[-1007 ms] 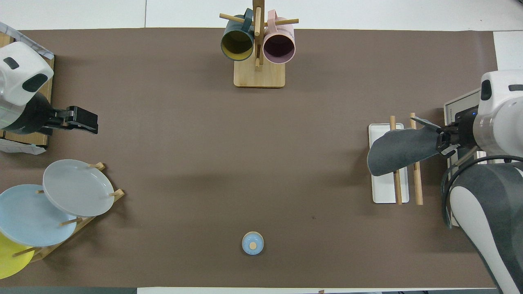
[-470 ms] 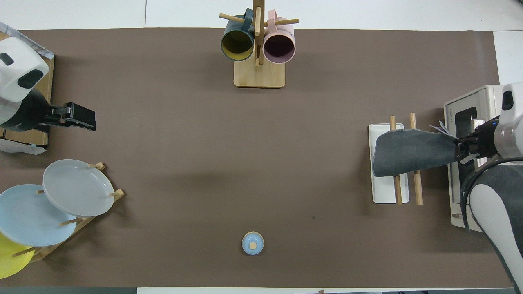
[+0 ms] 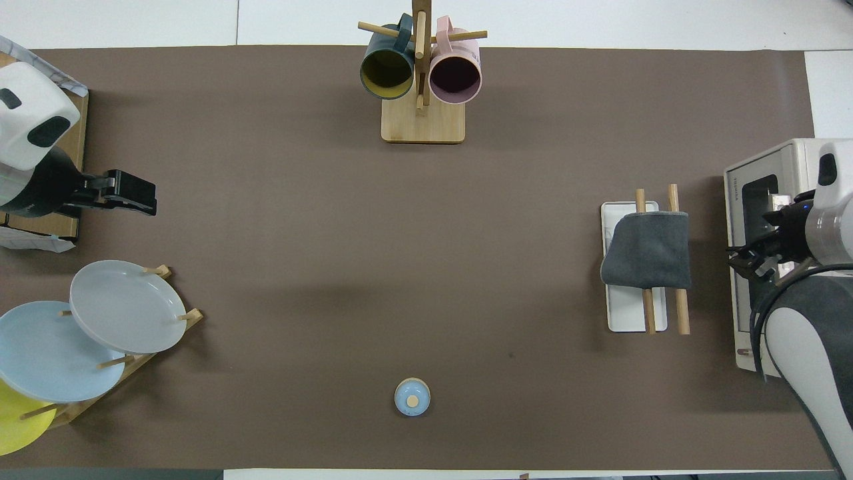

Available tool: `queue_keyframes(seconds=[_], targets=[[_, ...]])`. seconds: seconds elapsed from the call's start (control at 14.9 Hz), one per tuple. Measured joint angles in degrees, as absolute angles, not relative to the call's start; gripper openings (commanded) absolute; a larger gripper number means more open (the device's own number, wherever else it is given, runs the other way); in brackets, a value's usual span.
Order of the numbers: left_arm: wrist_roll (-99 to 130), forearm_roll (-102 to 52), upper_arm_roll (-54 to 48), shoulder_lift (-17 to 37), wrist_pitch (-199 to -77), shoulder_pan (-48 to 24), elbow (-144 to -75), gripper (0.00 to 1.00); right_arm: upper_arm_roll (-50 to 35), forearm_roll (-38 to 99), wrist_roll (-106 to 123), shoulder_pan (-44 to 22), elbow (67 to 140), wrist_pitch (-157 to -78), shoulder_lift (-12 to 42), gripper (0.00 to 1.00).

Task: Fold towel and hang on rack

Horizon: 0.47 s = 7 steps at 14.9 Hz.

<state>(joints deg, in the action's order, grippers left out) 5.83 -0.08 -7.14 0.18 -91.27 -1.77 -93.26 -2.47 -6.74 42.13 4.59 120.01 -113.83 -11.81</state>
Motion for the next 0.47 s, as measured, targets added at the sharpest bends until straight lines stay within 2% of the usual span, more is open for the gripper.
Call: queue_keyframes(seconds=[0.27, 0.47], targets=[[5.8, -0.1, -7.1, 0.2, -91.3, -1.9, -93.3, 1.0, -2.5, -6.7, 41.9, 4.6, 119.2, -113.5, -11.9, 1.0], [5.8, -0.1, -7.0, 0.2, -91.2, -1.9, -93.3, 1.0, -2.6, -6.7, 33.6, 4.6, 113.1, -107.5, -11.1, 1.0]])
